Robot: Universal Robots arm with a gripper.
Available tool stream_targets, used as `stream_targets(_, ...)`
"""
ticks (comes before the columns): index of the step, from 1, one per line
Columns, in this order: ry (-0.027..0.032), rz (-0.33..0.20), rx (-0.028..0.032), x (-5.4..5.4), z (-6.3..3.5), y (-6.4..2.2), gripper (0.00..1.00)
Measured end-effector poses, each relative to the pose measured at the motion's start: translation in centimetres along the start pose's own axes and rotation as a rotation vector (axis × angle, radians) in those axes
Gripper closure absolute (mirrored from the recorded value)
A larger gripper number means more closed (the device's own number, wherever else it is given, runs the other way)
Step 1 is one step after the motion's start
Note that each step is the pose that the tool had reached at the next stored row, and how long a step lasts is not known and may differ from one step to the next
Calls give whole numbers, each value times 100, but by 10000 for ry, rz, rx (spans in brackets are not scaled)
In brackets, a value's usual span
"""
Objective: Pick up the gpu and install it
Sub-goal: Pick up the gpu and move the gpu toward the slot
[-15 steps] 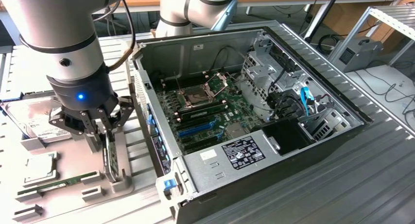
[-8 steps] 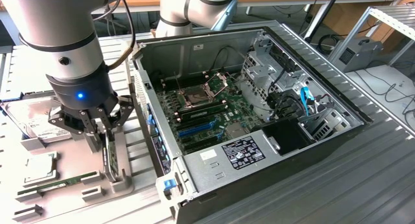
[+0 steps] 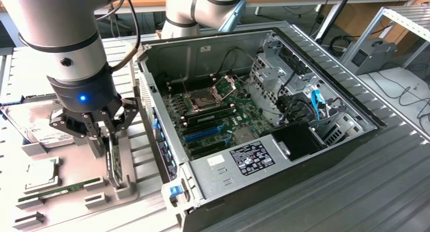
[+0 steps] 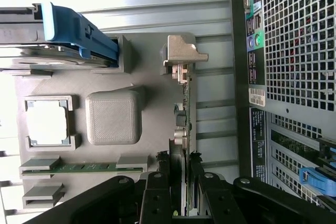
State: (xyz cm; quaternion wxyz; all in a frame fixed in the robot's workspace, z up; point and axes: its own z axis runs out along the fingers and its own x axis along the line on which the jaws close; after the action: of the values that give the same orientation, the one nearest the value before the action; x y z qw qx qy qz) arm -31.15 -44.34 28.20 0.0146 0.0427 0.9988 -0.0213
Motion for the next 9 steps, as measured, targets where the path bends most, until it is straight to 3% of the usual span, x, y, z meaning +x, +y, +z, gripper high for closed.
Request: stream_targets(9, 2, 0, -13, -1, -18, -1, 74)
